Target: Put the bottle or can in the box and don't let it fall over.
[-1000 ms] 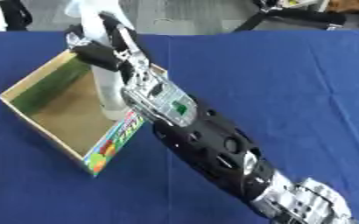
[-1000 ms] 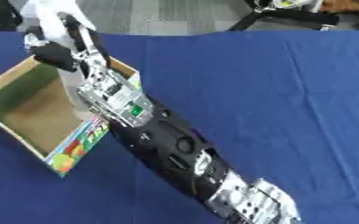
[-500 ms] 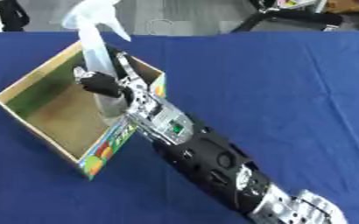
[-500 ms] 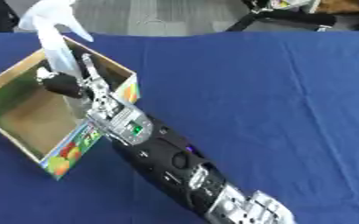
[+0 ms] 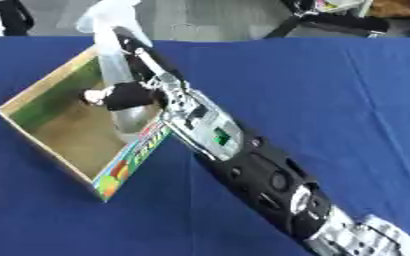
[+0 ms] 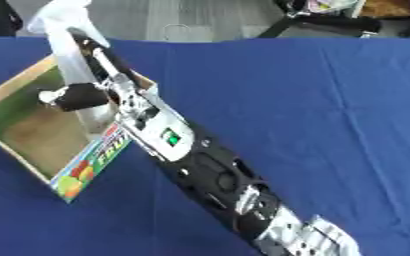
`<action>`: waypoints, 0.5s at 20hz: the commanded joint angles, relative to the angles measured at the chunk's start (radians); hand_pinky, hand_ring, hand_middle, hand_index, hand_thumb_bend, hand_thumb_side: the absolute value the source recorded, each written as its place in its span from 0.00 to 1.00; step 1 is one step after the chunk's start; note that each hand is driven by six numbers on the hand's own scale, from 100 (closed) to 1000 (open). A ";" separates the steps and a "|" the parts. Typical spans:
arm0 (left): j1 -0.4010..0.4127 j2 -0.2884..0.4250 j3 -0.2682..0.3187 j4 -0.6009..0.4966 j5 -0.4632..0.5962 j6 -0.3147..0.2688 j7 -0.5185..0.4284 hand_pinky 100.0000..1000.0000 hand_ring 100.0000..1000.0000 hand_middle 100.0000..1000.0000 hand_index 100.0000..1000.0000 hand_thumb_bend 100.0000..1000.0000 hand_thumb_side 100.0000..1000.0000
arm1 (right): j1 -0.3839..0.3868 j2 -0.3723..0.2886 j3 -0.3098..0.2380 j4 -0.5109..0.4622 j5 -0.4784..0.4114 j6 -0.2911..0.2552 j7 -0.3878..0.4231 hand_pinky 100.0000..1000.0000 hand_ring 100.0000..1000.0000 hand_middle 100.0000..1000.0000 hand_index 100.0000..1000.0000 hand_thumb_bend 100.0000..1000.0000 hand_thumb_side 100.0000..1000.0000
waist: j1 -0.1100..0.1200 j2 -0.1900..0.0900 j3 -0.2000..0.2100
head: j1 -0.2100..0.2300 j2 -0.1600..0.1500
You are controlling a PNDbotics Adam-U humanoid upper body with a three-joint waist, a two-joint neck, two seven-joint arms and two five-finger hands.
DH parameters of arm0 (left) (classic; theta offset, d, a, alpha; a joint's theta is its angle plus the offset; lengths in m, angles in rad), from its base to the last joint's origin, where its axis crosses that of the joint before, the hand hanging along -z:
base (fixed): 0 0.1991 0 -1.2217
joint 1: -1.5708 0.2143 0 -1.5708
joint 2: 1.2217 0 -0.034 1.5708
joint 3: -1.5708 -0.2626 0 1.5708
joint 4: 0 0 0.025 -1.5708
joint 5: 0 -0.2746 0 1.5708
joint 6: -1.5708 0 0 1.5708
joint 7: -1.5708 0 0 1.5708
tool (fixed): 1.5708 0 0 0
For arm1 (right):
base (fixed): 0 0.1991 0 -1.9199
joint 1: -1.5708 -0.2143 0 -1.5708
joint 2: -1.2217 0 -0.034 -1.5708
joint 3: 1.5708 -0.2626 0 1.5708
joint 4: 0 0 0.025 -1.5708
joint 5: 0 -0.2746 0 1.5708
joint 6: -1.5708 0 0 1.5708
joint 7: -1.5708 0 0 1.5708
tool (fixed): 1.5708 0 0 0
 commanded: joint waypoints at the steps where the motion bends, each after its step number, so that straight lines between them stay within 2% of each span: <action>1: 0.000 0.037 0.008 -0.018 -0.001 0.003 0.004 1.00 1.00 1.00 0.86 0.00 0.43 | -0.005 -0.035 -0.017 -0.047 0.024 0.021 0.074 1.00 1.00 1.00 1.00 0.43 0.00 | 0.005 -0.035 -0.004 | 0.011 0.007; 5: 0.012 0.045 0.011 -0.018 -0.006 0.003 0.008 1.00 1.00 1.00 0.86 0.00 0.43 | 0.027 -0.068 -0.026 -0.063 0.001 0.036 0.106 1.00 1.00 1.00 1.00 0.41 0.00 | 0.004 -0.042 -0.016 | 0.023 0.011; 10: 0.025 0.051 0.012 -0.018 -0.009 0.005 0.010 1.00 1.00 1.00 0.86 0.00 0.43 | 0.068 -0.104 -0.045 -0.078 -0.051 0.035 0.067 1.00 1.00 1.00 1.00 0.38 0.00 | 0.007 -0.047 -0.028 | 0.035 0.011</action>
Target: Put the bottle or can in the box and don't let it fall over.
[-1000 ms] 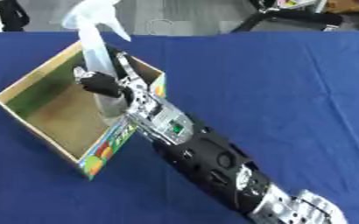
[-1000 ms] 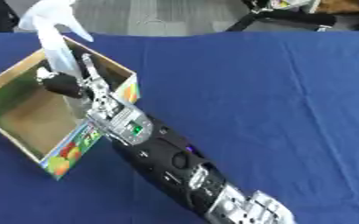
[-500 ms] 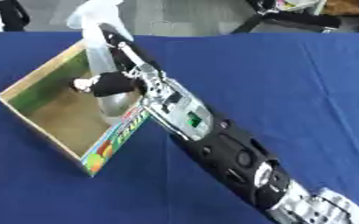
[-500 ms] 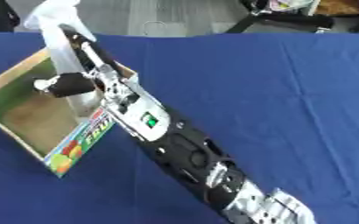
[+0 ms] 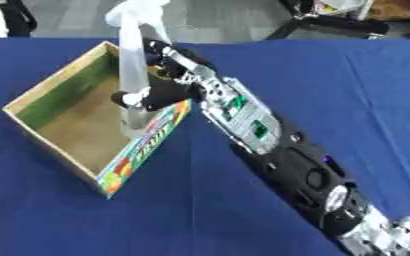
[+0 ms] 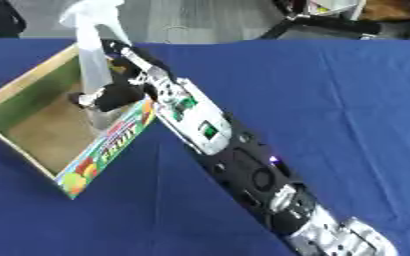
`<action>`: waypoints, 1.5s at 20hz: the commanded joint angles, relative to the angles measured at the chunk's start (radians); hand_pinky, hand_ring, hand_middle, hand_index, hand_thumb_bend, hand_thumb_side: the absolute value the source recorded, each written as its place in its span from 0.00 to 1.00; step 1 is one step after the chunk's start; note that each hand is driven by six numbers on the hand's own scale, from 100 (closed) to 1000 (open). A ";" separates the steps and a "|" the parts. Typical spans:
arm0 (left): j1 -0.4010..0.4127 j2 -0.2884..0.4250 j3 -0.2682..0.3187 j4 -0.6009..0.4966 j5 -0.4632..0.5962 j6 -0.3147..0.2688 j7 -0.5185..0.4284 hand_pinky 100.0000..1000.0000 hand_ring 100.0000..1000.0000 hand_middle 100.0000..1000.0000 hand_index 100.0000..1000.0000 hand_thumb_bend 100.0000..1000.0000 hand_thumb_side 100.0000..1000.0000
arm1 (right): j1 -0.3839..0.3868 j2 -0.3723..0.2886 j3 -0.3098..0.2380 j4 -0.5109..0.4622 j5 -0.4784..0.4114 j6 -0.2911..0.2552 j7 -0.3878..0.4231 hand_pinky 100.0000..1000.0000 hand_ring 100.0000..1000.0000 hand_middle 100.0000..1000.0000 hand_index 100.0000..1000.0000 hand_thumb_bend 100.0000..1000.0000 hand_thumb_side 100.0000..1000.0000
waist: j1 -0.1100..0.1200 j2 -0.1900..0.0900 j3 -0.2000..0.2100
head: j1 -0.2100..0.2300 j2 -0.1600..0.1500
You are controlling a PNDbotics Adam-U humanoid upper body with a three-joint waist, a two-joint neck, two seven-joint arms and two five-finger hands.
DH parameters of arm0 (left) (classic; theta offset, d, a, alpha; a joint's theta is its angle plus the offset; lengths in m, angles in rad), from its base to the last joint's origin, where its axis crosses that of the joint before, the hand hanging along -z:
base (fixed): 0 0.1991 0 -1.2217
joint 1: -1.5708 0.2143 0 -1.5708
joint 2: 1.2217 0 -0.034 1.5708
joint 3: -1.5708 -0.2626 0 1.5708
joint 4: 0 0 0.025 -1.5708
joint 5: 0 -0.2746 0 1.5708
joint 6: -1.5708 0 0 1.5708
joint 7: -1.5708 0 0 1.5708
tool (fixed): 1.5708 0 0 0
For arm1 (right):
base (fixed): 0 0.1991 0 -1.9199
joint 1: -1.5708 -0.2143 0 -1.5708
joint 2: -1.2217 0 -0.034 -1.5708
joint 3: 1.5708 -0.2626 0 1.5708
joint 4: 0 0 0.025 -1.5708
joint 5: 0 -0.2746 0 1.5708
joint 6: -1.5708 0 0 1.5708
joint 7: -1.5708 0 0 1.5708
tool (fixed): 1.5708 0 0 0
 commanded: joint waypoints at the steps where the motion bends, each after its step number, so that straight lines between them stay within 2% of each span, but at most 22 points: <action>1: 0.000 0.036 0.009 -0.018 -0.006 0.000 0.004 1.00 1.00 1.00 0.86 0.00 0.43 | 0.000 -0.038 -0.023 -0.037 -0.039 -0.005 -0.029 1.00 1.00 1.00 1.00 0.38 0.00 | 0.008 -0.030 -0.004 | 0.009 0.003; 2: 0.002 0.038 0.009 -0.018 -0.007 0.000 0.004 1.00 1.00 1.00 0.86 0.00 0.43 | 0.007 -0.048 -0.027 -0.046 -0.051 -0.007 -0.038 1.00 1.00 1.00 1.00 0.37 0.00 | 0.008 -0.031 -0.007 | 0.011 0.004; 3: 0.005 0.039 0.009 -0.018 -0.008 0.001 0.004 1.00 1.00 1.00 0.85 0.00 0.42 | 0.013 -0.059 -0.031 -0.058 -0.062 -0.009 -0.048 1.00 1.00 1.00 1.00 0.30 0.01 | 0.008 -0.031 -0.010 | 0.014 0.005; 4: 0.008 0.041 0.009 -0.018 -0.009 0.002 0.005 1.00 1.00 1.00 0.85 0.00 0.43 | 0.019 -0.069 -0.035 -0.071 -0.073 -0.009 -0.057 1.00 1.00 1.00 1.00 0.37 0.00 | 0.008 -0.032 -0.012 | 0.016 0.005; 17: 0.047 0.065 0.011 -0.018 -0.022 0.009 0.012 1.00 1.00 1.00 0.85 0.00 0.43 | 0.129 -0.243 -0.104 -0.310 -0.197 0.033 -0.147 1.00 1.00 1.00 1.00 0.35 0.00 | 0.007 -0.050 -0.049 | 0.048 0.007; 22: 0.059 0.072 0.014 -0.018 -0.027 0.009 0.016 1.00 1.00 1.00 0.85 0.00 0.43 | 0.165 -0.293 -0.114 -0.358 -0.225 0.057 -0.150 1.00 1.00 1.00 1.00 0.34 0.00 | 0.008 -0.054 -0.063 | 0.054 0.014; 30: 0.066 0.079 0.016 -0.018 -0.033 0.009 0.018 1.00 1.00 1.00 0.85 0.00 0.43 | 0.235 -0.364 -0.145 -0.421 -0.291 0.063 -0.167 1.00 1.00 1.00 1.00 0.31 0.00 | 0.005 -0.054 -0.074 | 0.067 0.020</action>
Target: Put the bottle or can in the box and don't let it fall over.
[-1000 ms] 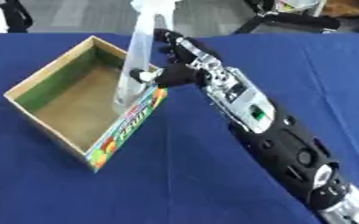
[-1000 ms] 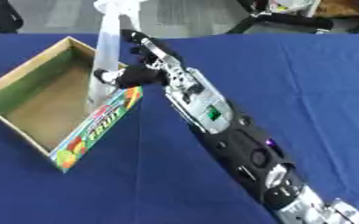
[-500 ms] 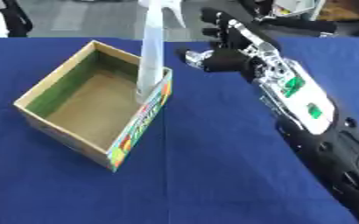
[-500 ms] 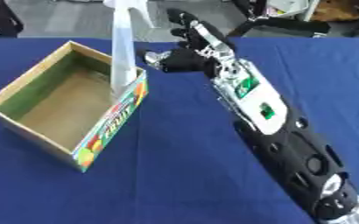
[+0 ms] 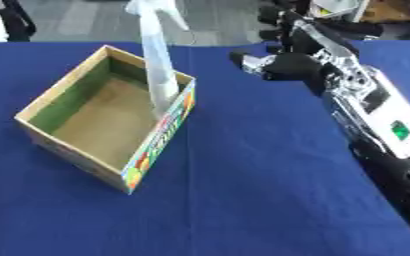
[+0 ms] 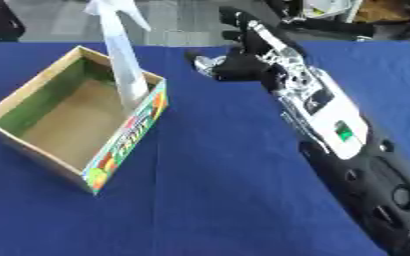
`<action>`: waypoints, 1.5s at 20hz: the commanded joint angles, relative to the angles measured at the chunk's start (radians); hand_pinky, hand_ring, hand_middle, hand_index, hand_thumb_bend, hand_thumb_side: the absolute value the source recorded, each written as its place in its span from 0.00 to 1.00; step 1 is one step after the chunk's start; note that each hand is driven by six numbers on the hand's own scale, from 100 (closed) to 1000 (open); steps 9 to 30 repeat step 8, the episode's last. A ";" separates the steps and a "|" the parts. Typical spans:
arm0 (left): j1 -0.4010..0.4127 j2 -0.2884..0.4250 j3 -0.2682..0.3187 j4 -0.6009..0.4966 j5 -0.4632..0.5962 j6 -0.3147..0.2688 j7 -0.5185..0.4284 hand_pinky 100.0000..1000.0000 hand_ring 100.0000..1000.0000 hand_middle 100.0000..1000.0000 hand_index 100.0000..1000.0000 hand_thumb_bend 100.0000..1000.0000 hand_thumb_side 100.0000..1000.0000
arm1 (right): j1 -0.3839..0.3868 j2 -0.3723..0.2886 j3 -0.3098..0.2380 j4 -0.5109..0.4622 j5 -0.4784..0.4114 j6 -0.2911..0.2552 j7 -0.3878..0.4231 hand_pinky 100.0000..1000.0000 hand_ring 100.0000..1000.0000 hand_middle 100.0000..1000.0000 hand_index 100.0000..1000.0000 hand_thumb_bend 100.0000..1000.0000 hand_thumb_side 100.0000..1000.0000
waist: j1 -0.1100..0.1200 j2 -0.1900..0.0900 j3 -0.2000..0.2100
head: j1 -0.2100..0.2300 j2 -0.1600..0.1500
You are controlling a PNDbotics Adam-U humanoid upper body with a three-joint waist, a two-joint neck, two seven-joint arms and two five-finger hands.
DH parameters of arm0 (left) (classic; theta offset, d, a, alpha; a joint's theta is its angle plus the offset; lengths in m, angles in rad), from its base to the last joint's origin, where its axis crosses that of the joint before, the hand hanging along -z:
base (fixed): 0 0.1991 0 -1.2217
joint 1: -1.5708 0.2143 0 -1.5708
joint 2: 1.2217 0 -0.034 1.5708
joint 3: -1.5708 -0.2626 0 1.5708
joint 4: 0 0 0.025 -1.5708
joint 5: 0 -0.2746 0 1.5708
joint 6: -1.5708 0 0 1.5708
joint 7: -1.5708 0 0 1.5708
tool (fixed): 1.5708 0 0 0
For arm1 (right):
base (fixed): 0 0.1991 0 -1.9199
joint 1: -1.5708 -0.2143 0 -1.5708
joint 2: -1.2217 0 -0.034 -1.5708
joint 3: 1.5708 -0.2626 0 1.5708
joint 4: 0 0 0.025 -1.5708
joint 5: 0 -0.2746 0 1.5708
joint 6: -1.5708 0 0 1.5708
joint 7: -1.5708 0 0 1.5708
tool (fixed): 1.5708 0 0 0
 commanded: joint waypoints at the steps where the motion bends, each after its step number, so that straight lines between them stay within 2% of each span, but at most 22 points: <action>1: -0.006 0.036 0.013 -0.018 -0.006 -0.003 0.003 1.00 1.00 1.00 0.85 0.00 0.43 | 0.009 -0.054 -0.026 -0.048 -0.029 0.001 -0.014 1.00 1.00 1.00 1.00 0.31 0.00 | 0.001 -0.027 -0.003 | 0.006 0.002; 8: 0.004 0.044 0.016 -0.018 -0.009 -0.001 0.006 1.00 1.00 1.00 0.85 0.00 0.43 | 0.107 -0.123 -0.092 -0.152 -0.067 -0.018 -0.085 1.00 1.00 1.00 1.00 0.28 0.00 | -0.003 -0.030 -0.018 | 0.018 0.005; 30: 0.004 0.044 0.016 -0.018 -0.009 -0.001 0.006 1.00 1.00 1.00 0.85 0.00 0.43 | 0.107 -0.123 -0.092 -0.152 -0.067 -0.018 -0.085 1.00 1.00 1.00 1.00 0.28 0.00 | -0.003 -0.030 -0.018 | 0.018 0.005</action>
